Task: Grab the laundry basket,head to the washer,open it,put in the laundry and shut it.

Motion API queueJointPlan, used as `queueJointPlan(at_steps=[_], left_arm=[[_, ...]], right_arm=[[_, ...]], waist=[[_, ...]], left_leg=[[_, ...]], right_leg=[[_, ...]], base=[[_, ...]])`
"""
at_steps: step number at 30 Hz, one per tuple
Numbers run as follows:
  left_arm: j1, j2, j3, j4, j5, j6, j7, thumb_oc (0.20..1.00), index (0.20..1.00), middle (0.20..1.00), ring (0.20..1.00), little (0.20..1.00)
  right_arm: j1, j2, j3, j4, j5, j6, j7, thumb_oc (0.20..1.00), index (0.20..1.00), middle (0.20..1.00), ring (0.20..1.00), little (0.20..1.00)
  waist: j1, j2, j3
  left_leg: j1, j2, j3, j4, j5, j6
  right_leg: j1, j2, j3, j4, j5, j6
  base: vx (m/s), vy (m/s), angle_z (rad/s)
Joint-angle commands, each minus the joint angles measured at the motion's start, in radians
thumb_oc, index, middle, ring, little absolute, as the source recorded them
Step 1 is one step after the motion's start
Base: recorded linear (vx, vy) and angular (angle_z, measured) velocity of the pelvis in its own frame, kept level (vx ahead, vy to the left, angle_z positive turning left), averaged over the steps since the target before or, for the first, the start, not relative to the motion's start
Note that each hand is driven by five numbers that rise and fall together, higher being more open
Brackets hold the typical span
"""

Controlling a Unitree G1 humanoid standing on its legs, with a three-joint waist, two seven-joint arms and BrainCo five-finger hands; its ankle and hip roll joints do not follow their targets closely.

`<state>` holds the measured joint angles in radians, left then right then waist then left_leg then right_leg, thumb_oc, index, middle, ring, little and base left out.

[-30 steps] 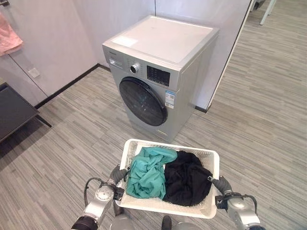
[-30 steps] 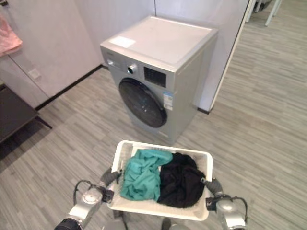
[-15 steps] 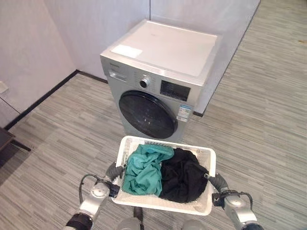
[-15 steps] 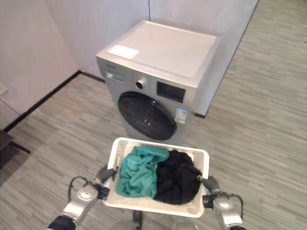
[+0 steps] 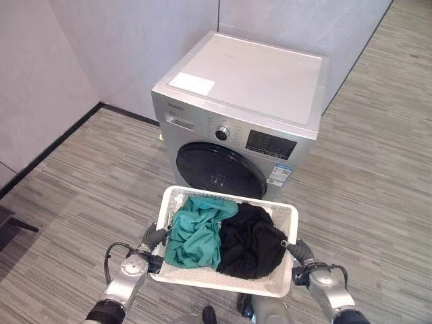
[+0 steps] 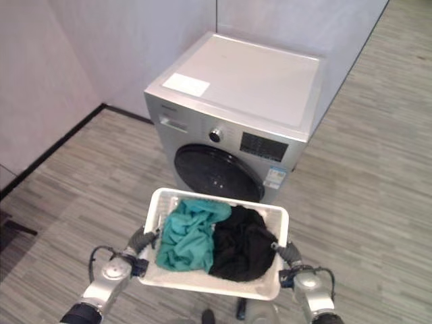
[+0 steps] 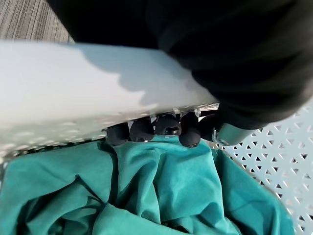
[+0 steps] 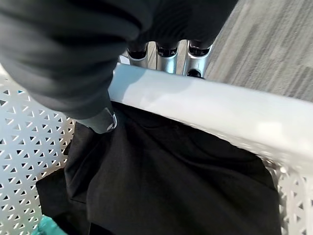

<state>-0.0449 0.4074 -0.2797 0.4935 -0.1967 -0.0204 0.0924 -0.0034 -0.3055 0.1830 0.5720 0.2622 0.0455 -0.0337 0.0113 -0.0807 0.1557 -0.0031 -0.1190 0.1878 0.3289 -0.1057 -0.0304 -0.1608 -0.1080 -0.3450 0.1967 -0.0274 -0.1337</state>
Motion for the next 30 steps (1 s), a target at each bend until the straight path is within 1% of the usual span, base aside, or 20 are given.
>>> queueJointPlan(at_steps=[1,2,3,4,5,6,8,9,11,13,15,19,20,23,25,26,27,28,29,30], left_arm=[[-0.072,-0.013,0.104,-0.04,-0.062,-0.092,0.048,0.2,0.2,0.2,0.2,0.2],[-0.068,-0.016,0.106,-0.042,-0.063,-0.091,0.053,0.2,0.2,0.2,0.2,0.2],[-0.066,-0.018,0.105,-0.043,-0.059,-0.092,0.055,0.2,0.2,0.2,0.2,0.2],[-0.064,-0.019,0.103,-0.041,-0.059,-0.091,0.057,0.2,0.2,0.2,0.2,0.2],[-0.063,-0.021,0.104,-0.041,-0.058,-0.091,0.059,0.2,0.2,0.2,0.2,0.2],[-0.059,-0.021,0.105,-0.038,-0.057,-0.092,0.065,0.2,0.2,0.2,0.2,0.2],[-0.056,-0.021,0.104,-0.036,-0.054,-0.093,0.071,0.2,0.2,0.2,0.2,0.2],[-0.056,-0.021,0.104,-0.036,-0.054,-0.093,0.072,0.2,0.2,0.2,0.2,0.2],[-0.046,-0.021,0.105,-0.04,-0.046,-0.097,0.07,0.2,0.2,0.2,0.2,0.2],[-0.042,-0.019,0.101,-0.04,-0.029,-0.096,0.065,0.2,0.2,0.2,0.2,0.2],[-0.026,0.007,0.127,-0.068,0.018,-0.099,0.068,0.2,0.2,0.2,0.2,0.2],[0.008,0.052,0.187,-0.158,0.062,-0.109,0.072,0.2,0.2,0.2,0.2,0.2],[0.041,0.099,0.248,-0.25,0.117,-0.127,0.072,0.2,0.2,0.2,0.2,0.2],[0.1,0.137,0.34,-0.351,0.16,-0.146,0.08,0.2,0.2,0.2,0.2,0.2],[0.129,0.139,0.372,-0.394,0.172,-0.149,0.081,0.2,0.2,0.2,0.2,0.2],[0.184,0.144,0.451,-0.461,0.206,-0.16,0.103,0.2,0.2,0.2,0.2,0.2],[0.191,0.142,0.454,-0.467,0.207,-0.158,0.102,0.2,0.2,0.2,0.2,0.2],[0.252,0.133,0.528,-0.534,0.243,-0.171,0.11,0.2,0.2,0.2,0.2,0.2],[0.263,0.13,0.533,-0.545,0.244,-0.167,0.107,0.2,0.2,0.2,0.2,0.2],[0.343,0.105,0.635,-0.628,0.294,-0.187,0.14,0.2,0.2,0.2,0.2,0.2]], right_arm=[[-0.029,-0.079,-0.048,-0.073,0.071,-0.07,0.018,0.2,0.2,0.2,0.2,0.2],[-0.013,-0.088,-0.054,-0.083,0.061,-0.067,0.013,0.2,0.2,0.2,0.2,0.2],[-0.003,-0.095,-0.058,-0.09,0.047,-0.066,0.011,0.2,0.2,0.2,0.2,0.2],[-0.003,-0.102,-0.058,-0.082,0.033,-0.064,0.006,0.2,0.2,0.2,0.2,0.2],[-0.001,-0.106,-0.061,-0.079,0.025,-0.064,0.003,0.2,0.2,0.2,0.2,0.2],[-0.002,-0.107,-0.059,-0.072,0.022,-0.065,0.003,0.2,0.2,0.2,0.2,0.2],[-0.007,-0.105,-0.056,-0.064,0.019,-0.068,-0.001,0.2,0.2,0.2,0.2,0.2],[-0.007,-0.105,-0.056,-0.064,0.019,-0.068,-0.001,0.2,0.2,0.2,0.2,0.2],[0.005,-0.102,-0.062,-0.069,0.011,-0.07,0.003,0.2,0.2,0.2,0.2,0.2],[0.027,-0.098,-0.083,-0.092,0.002,-0.071,0.002,0.2,0.2,0.2,0.2,0.2],[0.048,-0.098,-0.123,-0.163,-0.001,-0.08,-0.002,0.2,0.2,0.2,0.2,0.2],[0.095,-0.114,-0.176,-0.303,-0.022,-0.095,0.003,0.2,0.2,0.2,0.2,0.2],[0.147,-0.137,-0.239,-0.426,-0.041,-0.122,0.02,0.2,0.2,0.2,0.2,0.2],[0.228,-0.154,-0.328,-0.569,-0.07,-0.146,0.044,0.2,0.2,0.2,0.2,0.2],[0.259,-0.155,-0.357,-0.62,-0.076,-0.145,0.054,0.2,0.2,0.2,0.2,0.2],[0.307,-0.164,-0.42,-0.695,-0.096,-0.154,0.061,0.2,0.2,0.2,0.2,0.2],[0.313,-0.163,-0.421,-0.702,-0.096,-0.151,0.063,0.2,0.2,0.2,0.2,0.2],[0.354,-0.167,-0.472,-0.757,-0.104,-0.152,0.086,0.2,0.2,0.2,0.2,0.2],[0.361,-0.166,-0.471,-0.765,-0.104,-0.147,0.088,0.2,0.2,0.2,0.2,0.2],[0.427,-0.156,-0.53,-0.84,-0.094,-0.157,0.124,0.2,0.2,0.2,0.2,0.2]], waist=[[-0.008,0.066,0.012],[-0.015,0.069,0.012],[-0.012,0.061,0.012],[-0.007,0.06,0.008],[-0.006,0.064,0.004],[0.0,0.068,0.001],[0.011,0.078,0.006],[0.009,0.078,0.004],[0.006,0.094,-0.006],[-0.008,0.109,-0.015],[-0.017,0.117,-0.031],[-0.021,0.114,-0.029],[-0.03,0.109,-0.026],[-0.041,0.098,-0.025],[-0.042,0.094,-0.027],[-0.051,0.086,-0.023],[-0.05,0.086,-0.025],[-0.055,0.076,-0.021],[-0.053,0.076,-0.024],[-0.054,0.061,-0.017]], left_leg=[[-0.081,0.262,-0.069,0.228,0.084,-0.065],[-0.096,0.298,-0.058,0.167,0.059,-0.066],[-0.083,0.298,-0.038,0.088,0.059,-0.049],[-0.088,0.295,-0.053,0.026,0.051,-0.045],[-0.087,0.296,-0.073,-0.055,0.051,-0.045],[-0.093,0.293,-0.112,-0.135,0.079,-0.053],[-0.104,0.295,-0.19,-0.208,0.117,-0.067],[-0.107,0.293,-0.192,-0.213,0.122,-0.066],[-0.072,0.296,-0.232,-0.278,0.122,-0.067],[-0.045,0.299,-0.204,-0.308,0.135,-0.075],[-0.003,0.269,-0.194,-0.333,0.114,-0.061],[0.02,0.257,-0.155,-0.345,0.101,-0.05],[0.029,0.249,-0.14,-0.347,0.09,-0.041],[0.042,0.244,-0.121,-0.351,0.076,-0.031],[0.049,0.243,-0.113,-0.353,0.07,-0.028],[0.057,0.241,-0.104,-0.354,0.058,-0.021],[0.058,0.241,-0.101,-0.353,0.057,-0.02],[0.064,0.241,-0.091,-0.351,0.047,-0.014],[0.065,0.242,-0.086,-0.351,0.046,-0.014],[0.063,0.244,-0.069,-0.343,0.043,-0.009]], right_leg=[[0.132,0.006,0.032,-0.119,-0.043,0.156],[0.155,0.012,0.04,-0.127,-0.068,0.16],[0.159,0.0,0.042,-0.132,-0.062,0.159],[0.163,-0.003,0.051,-0.136,-0.068,0.164],[0.163,-0.003,0.06,-0.137,-0.072,0.169],[0.165,-0.003,0.072,-0.138,-0.077,0.174],[0.174,0.002,0.104,-0.131,-0.085,0.176],[0.172,0.002,0.102,-0.133,-0.082,0.176],[0.18,0.008,0.127,-0.125,-0.091,0.183],[0.186,0.0,0.133,-0.114,-0.097,0.186],[0.19,-0.016,0.157,-0.129,-0.077,0.205],[0.185,-0.029,0.177,-0.128,-0.071,0.22],[0.18,-0.036,0.189,-0.126,-0.067,0.23],[0.173,-0.042,0.204,-0.125,-0.062,0.239],[0.172,-0.043,0.214,-0.127,-0.059,0.241],[0.165,-0.042,0.229,-0.131,-0.052,0.246],[0.165,-0.042,0.232,-0.131,-0.052,0.246],[0.158,-0.04,0.25,-0.135,-0.045,0.248],[0.157,-0.04,0.255,-0.135,-0.045,0.248],[0.144,-0.037,0.27,-0.14,-0.03,0.248]], base=[[0.19,-0.115,-0.08],[0.16,0.021,-0.12],[0.21,0.069,-0.08],[0.1,0.13,-0.11],[0.14,0.153,-0.2],[0.14,0.158,-0.37],[0.11,0.121,-0.45],[0.1,0.109,-0.46],[0.13,0.157,-0.48],[0.13,0.203,-0.39],[0.15,0.24,-0.33],[0.05,0.123,-0.34],[0.03,0.072,-0.13],[0.01,0.055,-0.14],[0.0,0.017,-0.16],[-0.01,0.012,-0.2],[-0.02,0.003,-0.26],[-0.01,-0.003,-0.31],[-0.05,-0.029,-0.34],[0.0,-0.028,-0.27]])
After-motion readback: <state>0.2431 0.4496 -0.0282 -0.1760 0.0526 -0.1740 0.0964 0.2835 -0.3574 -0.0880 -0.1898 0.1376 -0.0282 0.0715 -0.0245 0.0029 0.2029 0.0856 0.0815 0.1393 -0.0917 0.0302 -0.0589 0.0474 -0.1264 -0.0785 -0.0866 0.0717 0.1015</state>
